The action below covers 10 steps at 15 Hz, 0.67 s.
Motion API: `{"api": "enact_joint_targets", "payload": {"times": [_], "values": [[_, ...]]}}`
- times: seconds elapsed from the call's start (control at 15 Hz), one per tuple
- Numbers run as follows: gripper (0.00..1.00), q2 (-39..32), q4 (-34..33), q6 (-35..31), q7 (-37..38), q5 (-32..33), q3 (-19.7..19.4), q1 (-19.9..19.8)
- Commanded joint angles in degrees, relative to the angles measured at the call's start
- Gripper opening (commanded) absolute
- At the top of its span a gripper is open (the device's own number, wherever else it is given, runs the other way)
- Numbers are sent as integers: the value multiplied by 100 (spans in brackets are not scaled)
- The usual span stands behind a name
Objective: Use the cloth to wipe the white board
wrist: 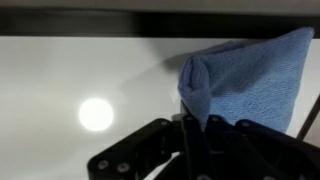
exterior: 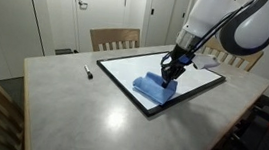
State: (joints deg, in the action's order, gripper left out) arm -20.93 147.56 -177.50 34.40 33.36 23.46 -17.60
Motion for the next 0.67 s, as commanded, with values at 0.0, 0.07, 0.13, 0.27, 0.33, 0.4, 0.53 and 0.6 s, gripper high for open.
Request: {"api": "enact_joint_targets", "payload": {"times": [0.0,0.07,0.13,0.27,0.33,0.4,0.53,0.6], "values": [[1,236,14,533,-201,-48,106,-257],[1,447,154,494,-997,-1148,-448,441],[1,540,172,599,-1162,-1451,-575,559],[1,786,253,846,-1676,-2141,-1060,1016],[1,884,278,965,-1752,-2291,-1339,1275],[1,978,316,1084,-1751,-2339,-1624,1516],[1,1126,409,1250,-1566,-2147,-2170,1930],[1,1184,454,1299,-1484,-2011,-2387,2074]]}}
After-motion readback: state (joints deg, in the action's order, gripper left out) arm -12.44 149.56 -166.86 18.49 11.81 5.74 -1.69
